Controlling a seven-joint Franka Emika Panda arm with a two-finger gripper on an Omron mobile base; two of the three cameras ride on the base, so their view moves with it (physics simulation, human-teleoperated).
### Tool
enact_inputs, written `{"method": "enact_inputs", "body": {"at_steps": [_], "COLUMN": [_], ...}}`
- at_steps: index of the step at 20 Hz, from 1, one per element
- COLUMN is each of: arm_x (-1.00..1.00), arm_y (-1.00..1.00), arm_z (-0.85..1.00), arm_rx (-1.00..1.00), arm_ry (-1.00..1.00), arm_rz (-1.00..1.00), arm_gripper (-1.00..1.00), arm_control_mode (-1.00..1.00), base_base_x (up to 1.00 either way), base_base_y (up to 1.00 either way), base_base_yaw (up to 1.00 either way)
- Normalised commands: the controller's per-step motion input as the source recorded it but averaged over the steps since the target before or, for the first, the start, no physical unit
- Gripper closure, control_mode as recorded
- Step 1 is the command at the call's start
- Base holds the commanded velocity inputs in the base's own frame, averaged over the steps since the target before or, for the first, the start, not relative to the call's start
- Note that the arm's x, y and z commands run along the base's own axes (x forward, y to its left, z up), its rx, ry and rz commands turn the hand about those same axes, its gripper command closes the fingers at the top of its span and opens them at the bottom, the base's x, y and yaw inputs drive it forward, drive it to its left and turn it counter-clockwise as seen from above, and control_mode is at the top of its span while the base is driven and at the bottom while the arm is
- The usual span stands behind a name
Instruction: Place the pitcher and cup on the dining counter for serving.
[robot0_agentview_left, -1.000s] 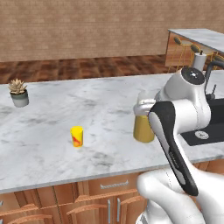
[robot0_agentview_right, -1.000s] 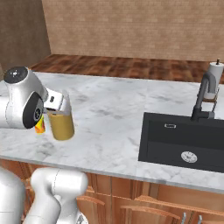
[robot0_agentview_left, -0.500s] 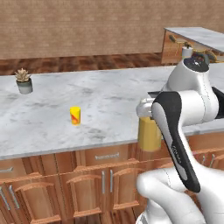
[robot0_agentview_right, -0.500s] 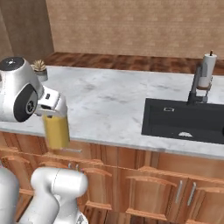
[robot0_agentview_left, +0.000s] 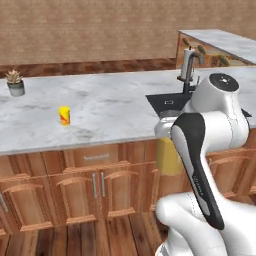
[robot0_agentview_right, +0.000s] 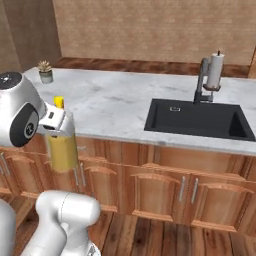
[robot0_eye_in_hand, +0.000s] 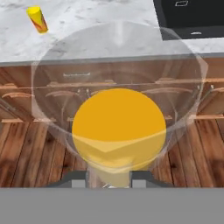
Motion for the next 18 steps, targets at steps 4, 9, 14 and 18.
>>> {"method": "enact_inputs", "body": {"at_steps": [4,9,14,18], "arm_x": [0.0,0.0,0.0,0.0], "arm_y": [0.0,0.0,0.0,0.0], "arm_z": [0.0,0.0,0.0,0.0], "arm_rx": [0.0,0.0,0.0,0.0], "arm_ry": [0.0,0.0,0.0,0.0], "arm_rz": [0.0,0.0,0.0,0.0], "arm_gripper": [1.0,1.0,1.0,1.0], "arm_control_mode": [1.0,1.0,1.0,1.0], "base_base_x": [0.0,0.03,0.17,0.15], "base_base_y": [-1.0,-1.0,-1.0,-1.0], "base_base_yaw": [-0.05,-0.2,-0.43,-0.58]}}
